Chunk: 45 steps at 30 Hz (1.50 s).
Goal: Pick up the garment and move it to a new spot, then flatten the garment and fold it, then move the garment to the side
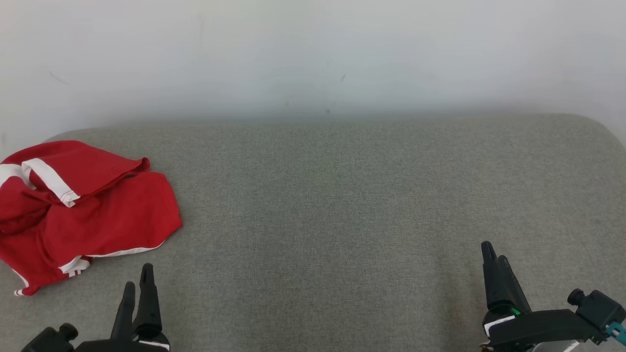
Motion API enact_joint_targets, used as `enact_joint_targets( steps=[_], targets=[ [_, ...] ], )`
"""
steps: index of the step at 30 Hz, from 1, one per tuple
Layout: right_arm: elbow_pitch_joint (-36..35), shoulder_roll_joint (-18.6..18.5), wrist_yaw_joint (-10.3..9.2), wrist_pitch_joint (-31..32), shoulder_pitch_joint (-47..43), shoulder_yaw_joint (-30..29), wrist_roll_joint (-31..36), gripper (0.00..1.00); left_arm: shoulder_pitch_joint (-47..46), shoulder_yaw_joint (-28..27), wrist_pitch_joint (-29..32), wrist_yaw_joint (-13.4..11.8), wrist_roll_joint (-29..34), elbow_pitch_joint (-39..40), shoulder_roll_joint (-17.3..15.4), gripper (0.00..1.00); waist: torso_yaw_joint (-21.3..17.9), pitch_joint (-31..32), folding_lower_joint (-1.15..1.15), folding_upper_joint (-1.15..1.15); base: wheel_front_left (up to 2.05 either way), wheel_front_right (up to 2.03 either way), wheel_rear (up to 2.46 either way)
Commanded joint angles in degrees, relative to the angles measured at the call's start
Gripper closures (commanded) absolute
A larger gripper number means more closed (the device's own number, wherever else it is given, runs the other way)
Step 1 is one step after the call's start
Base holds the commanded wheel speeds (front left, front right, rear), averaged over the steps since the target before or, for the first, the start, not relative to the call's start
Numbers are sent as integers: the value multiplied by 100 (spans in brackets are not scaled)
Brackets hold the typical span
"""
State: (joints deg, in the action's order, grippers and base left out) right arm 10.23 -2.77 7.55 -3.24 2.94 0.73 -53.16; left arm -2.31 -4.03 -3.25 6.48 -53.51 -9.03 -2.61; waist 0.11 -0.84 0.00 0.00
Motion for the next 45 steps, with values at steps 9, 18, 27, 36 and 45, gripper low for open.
enact_joint_targets(
  steps=[9, 18, 27, 36, 45],
  targets=[
    [-89, -11, -5, -220, 2, 105, 1038, 0, 21, 130, -214, -50, 1176, 140, -62, 0, -2, -4, 0, 0, 0, 0, 0],
    [-78, -11, -6, -374, -32, 207, 1720, 0, 70, 221, -371, -122, 1887, 167, -113, 0, -1, 25, 0, 0, 0, 0, 0],
    [-83, -12, -6, -507, -77, 270, 2244, 0, 138, 262, -500, -146, 2378, 239, -137, 0, 0, 39, 0, 0, 0, 0, 0],
    [-97, -13, -7, -639, -91, 335, 2797, 0, 185, 281, -636, -175, 2915, 317, -155, 0, -13, 41, 0, 0, 0, 0, 0],
    [-169, -15, -8, -761, -137, 311, 3329, 0, 248, 259, -752, -186, 3380, 396, -170, 0, -21, 43, 0, 0, 0, 0, 0]
  ],
)
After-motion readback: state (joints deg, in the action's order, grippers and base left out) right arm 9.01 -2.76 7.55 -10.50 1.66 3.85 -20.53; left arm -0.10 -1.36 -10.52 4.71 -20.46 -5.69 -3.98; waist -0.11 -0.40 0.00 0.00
